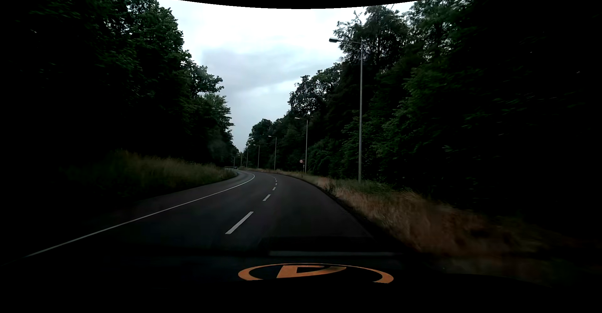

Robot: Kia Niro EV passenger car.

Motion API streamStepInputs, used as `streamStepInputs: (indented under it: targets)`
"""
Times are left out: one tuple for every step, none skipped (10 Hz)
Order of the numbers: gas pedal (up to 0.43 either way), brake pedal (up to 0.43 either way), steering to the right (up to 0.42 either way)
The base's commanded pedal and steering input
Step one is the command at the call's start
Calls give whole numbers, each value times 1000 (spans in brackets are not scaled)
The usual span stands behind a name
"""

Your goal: Follow the waypoints while adhering to traffic rules and regulations

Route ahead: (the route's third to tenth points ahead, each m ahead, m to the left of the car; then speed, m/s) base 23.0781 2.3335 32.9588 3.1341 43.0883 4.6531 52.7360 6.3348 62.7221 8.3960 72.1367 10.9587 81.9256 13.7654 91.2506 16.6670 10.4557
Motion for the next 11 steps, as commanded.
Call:
streamStepInputs:
  targets:
    - [177, 0, -18]
    - [177, 0, -18]
    - [177, 0, -18]
    - [177, 0, -18]
    - [177, 0, -18]
    - [177, 0, -18]
    - [177, 0, -18]
    - [177, 0, -18]
    - [177, 0, -18]
    - [177, 0, -18]
    - [177, 0, -18]
